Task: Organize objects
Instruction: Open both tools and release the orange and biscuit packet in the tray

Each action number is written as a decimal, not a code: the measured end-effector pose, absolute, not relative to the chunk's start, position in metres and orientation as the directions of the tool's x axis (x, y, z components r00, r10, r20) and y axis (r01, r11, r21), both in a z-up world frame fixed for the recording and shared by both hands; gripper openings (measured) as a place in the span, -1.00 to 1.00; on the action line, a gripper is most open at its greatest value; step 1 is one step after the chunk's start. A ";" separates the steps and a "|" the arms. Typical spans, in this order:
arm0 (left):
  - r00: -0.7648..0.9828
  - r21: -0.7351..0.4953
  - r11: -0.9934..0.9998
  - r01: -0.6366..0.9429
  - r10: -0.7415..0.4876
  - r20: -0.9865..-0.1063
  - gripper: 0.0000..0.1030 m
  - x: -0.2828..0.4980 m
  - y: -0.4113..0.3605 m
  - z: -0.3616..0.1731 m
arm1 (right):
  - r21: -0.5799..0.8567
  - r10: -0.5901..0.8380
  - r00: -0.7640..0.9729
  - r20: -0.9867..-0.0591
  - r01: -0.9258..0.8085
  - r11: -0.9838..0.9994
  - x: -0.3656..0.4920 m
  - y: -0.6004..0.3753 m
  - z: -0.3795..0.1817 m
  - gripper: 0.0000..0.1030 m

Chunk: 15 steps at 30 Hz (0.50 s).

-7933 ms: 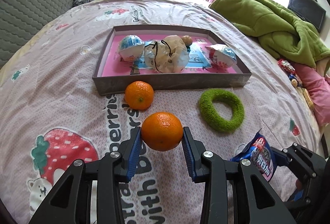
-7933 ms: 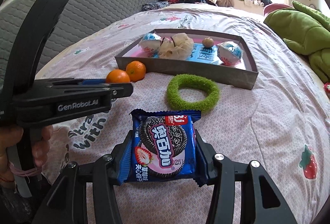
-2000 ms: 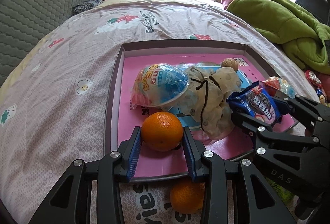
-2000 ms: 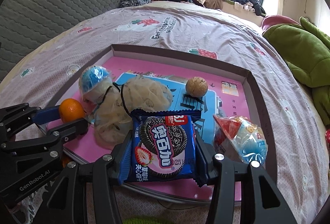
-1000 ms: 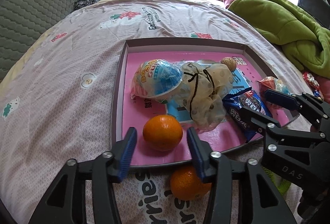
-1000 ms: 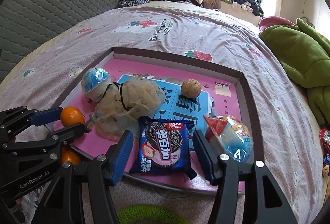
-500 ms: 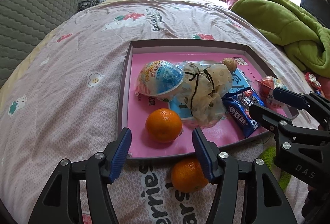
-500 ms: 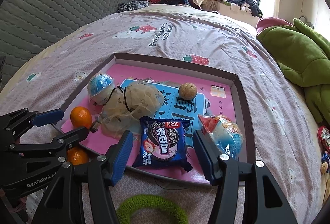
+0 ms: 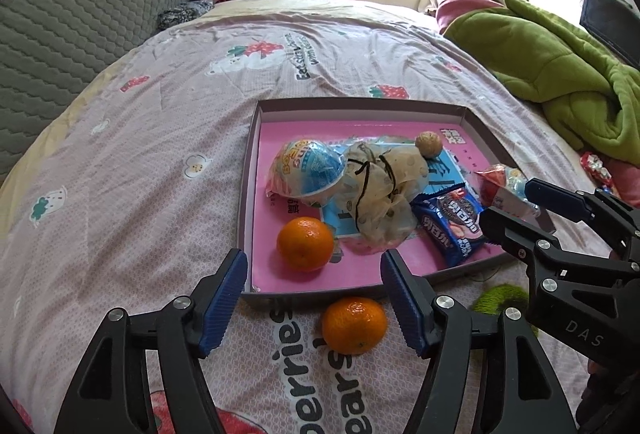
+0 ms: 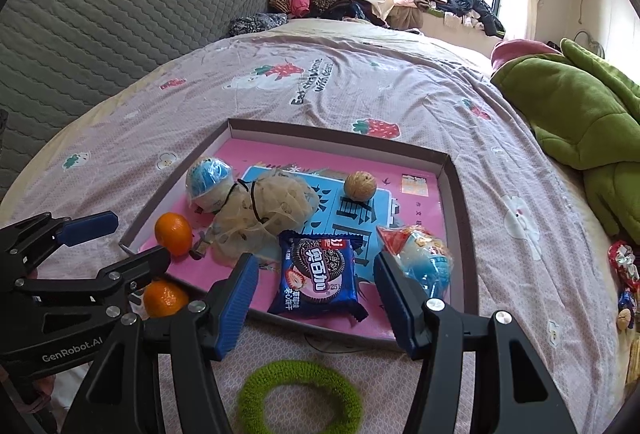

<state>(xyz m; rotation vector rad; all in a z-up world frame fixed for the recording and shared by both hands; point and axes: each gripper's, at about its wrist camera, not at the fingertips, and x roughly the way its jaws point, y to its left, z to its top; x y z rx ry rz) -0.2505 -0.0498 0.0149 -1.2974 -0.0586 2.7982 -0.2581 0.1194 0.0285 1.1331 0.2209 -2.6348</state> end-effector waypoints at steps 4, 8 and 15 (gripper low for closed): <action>-0.654 -0.058 -0.998 -0.038 0.068 -0.753 0.38 -0.244 -0.049 0.023 | -0.033 -0.183 -0.676 -0.714 0.293 -0.955 -0.252 0.121 0.039 0.16; -0.668 -0.055 -0.998 -0.036 0.065 -0.742 0.40 -0.236 -0.048 0.033 | -0.029 -0.189 -0.689 -0.700 0.291 -0.956 -0.244 0.124 0.049 0.16; -0.695 -0.054 -0.998 -0.037 0.065 -0.716 0.41 -0.223 -0.047 0.053 | -0.026 -0.197 -0.715 -0.670 0.289 -0.957 -0.231 0.127 0.069 0.16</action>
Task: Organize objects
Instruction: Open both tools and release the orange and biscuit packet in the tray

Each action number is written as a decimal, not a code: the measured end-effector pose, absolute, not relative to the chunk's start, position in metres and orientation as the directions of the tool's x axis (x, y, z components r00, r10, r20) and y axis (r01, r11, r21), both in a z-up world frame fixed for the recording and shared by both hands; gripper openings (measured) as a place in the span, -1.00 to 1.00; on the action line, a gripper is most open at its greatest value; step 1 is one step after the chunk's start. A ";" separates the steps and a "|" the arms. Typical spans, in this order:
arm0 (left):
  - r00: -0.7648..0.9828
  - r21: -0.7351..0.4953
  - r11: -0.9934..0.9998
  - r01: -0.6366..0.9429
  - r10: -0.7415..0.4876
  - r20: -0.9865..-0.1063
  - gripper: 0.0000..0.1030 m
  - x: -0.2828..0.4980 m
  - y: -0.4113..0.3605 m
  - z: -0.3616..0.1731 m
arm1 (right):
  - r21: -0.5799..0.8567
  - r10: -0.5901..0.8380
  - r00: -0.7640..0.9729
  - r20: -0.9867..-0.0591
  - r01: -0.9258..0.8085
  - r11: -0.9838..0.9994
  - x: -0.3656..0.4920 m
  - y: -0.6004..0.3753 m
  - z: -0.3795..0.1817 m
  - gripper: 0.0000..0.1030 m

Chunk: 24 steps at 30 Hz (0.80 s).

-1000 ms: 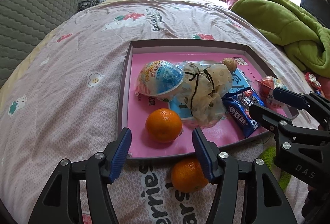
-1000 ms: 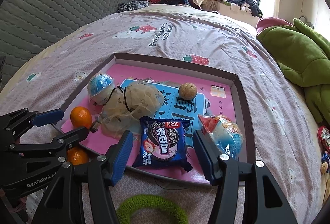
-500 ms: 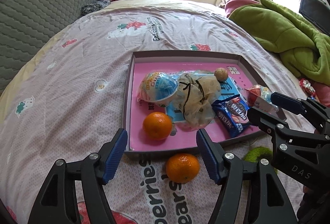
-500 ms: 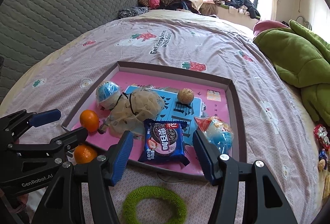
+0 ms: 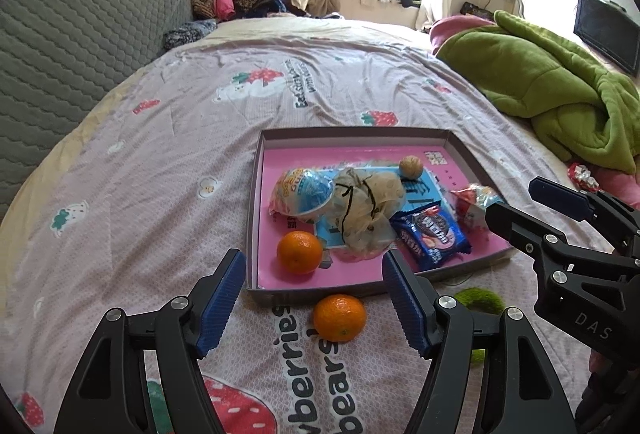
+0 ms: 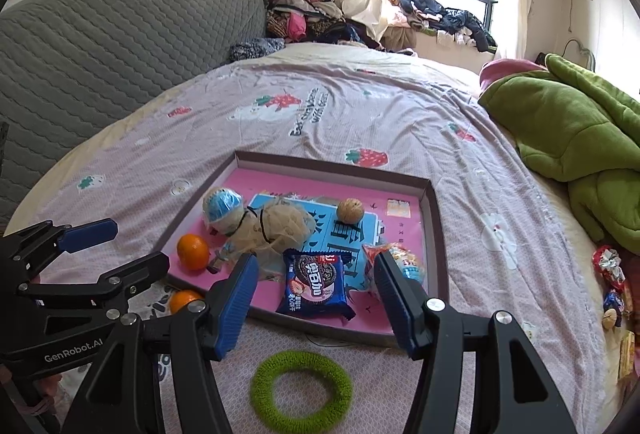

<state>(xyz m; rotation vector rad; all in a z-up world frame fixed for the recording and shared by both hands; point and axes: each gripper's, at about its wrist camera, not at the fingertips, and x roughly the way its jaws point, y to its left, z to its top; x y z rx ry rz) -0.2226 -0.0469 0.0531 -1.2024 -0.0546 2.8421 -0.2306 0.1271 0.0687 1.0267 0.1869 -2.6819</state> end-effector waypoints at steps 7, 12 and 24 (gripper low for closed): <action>-0.716 -0.040 -0.998 -0.039 0.055 -0.696 0.41 -0.206 -0.043 0.073 | -0.024 -0.197 -0.745 -0.637 0.274 -0.961 -0.213 0.135 0.089 0.16; -0.730 -0.035 -0.998 -0.047 0.059 -0.681 0.41 -0.191 -0.040 0.087 | -0.026 -0.196 -0.763 -0.616 0.268 -0.963 -0.199 0.141 0.103 0.17; -0.751 -0.020 -0.998 -0.057 0.056 -0.658 0.41 -0.154 -0.035 0.109 | -0.034 -0.189 -0.791 -0.582 0.256 -0.966 -0.157 0.154 0.121 0.17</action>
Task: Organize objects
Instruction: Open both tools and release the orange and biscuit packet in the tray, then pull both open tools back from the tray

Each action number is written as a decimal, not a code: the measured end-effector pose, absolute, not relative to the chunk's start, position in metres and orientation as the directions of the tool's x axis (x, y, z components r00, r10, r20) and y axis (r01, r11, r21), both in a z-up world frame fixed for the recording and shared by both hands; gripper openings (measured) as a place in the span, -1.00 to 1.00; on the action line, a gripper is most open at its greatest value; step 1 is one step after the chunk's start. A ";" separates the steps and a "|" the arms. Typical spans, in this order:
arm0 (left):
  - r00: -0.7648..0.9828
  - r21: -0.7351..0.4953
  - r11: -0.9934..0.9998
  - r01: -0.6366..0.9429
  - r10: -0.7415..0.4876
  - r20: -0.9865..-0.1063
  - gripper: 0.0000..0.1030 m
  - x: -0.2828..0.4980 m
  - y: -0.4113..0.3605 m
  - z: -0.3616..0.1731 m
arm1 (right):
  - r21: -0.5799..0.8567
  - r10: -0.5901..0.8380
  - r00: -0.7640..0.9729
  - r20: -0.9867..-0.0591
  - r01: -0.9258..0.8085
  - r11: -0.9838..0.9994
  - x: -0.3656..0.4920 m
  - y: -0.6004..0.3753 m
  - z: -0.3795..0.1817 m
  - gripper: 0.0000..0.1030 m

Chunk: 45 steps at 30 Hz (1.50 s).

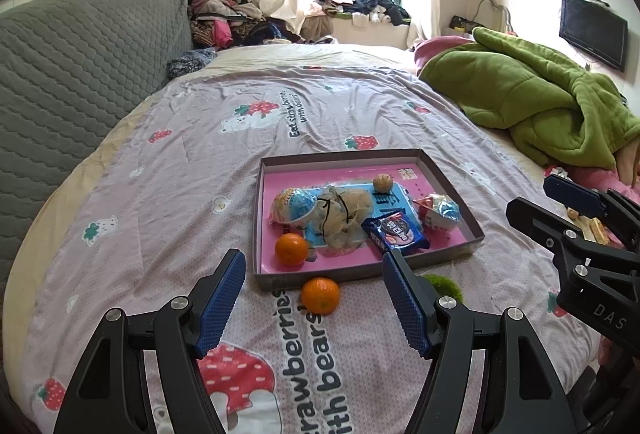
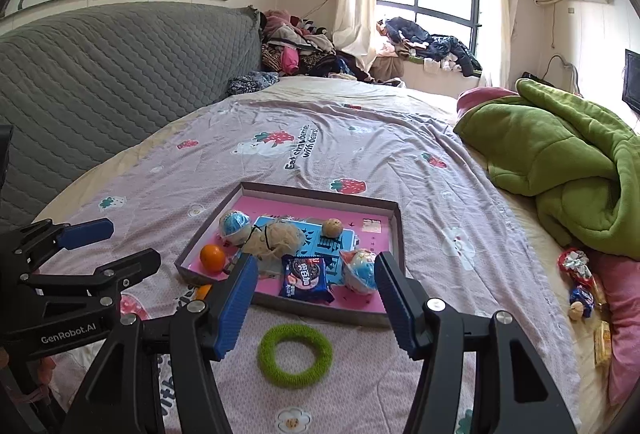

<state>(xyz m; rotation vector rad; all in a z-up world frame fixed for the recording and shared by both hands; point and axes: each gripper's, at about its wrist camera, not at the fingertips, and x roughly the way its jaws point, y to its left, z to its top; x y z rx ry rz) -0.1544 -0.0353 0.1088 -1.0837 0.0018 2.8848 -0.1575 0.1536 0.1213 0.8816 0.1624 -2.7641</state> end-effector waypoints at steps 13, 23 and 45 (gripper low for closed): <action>-0.740 -0.017 -0.998 -0.061 0.056 -0.670 0.41 -0.126 -0.031 0.100 | -0.037 -0.176 -0.778 -0.603 0.248 -0.968 -0.128 0.163 0.106 0.17; -0.719 -0.015 -0.998 -0.064 0.057 -0.693 0.41 -0.123 -0.028 0.084 | -0.044 -0.163 -0.749 -0.643 0.248 -0.968 -0.124 0.164 0.082 0.17; -0.666 -0.011 -0.998 -0.070 0.055 -0.744 0.41 -0.130 -0.022 0.043 | -0.035 -0.157 -0.711 -0.685 0.248 -0.968 -0.131 0.167 0.053 0.17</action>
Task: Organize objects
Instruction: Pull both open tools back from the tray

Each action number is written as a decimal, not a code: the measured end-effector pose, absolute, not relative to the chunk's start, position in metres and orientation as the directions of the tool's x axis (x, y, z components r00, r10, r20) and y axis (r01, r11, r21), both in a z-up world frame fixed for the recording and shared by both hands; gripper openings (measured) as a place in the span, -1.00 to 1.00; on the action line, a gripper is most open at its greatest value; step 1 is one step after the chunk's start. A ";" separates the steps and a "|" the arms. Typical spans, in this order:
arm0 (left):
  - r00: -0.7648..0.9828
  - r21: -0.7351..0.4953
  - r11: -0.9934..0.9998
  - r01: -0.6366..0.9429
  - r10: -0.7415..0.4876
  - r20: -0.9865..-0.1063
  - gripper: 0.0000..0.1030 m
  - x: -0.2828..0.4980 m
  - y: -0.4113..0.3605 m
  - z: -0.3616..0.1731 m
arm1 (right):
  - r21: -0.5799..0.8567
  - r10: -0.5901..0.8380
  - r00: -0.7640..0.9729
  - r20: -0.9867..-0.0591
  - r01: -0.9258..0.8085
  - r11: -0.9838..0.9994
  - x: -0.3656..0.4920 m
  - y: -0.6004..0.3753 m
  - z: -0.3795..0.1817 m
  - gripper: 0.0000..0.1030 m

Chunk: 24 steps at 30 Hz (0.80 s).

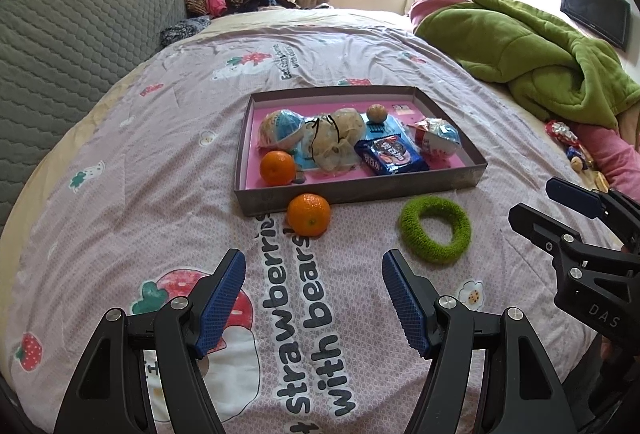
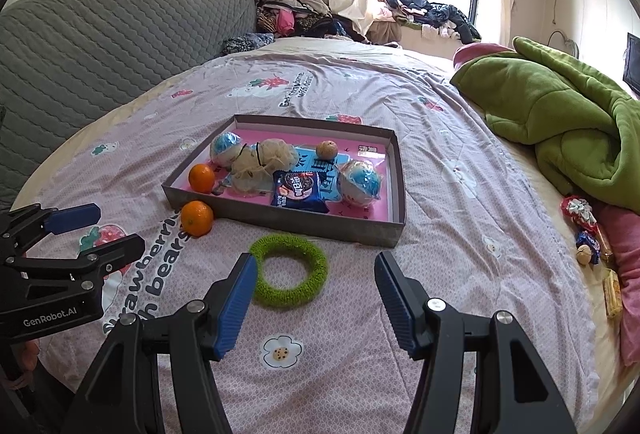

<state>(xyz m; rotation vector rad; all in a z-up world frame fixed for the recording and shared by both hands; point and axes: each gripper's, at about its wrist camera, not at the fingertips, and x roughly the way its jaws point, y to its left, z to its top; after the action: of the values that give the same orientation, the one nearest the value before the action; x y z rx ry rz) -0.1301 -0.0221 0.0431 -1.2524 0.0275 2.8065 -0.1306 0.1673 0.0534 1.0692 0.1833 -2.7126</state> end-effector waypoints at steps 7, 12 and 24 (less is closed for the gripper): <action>-0.646 -0.013 -0.998 -0.069 0.055 -0.762 0.41 -0.137 -0.023 0.028 | -0.032 -0.153 -0.693 -0.704 0.246 -0.969 -0.138 0.166 0.040 0.17; -0.636 -0.017 -0.998 -0.066 0.055 -0.770 0.41 -0.142 -0.024 0.020 | -0.028 -0.153 -0.684 -0.713 0.246 -0.969 -0.142 0.165 0.033 0.17; -0.620 -0.025 -0.998 -0.063 0.059 -0.783 0.41 -0.155 -0.026 0.005 | -0.015 -0.151 -0.659 -0.737 0.238 -0.971 -0.156 0.163 0.015 0.17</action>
<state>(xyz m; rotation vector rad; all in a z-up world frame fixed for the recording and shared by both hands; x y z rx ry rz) -0.1555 -0.0259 0.0046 -1.3372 0.0072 2.7677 -0.1557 0.1634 0.0151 1.1736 0.1616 -2.6770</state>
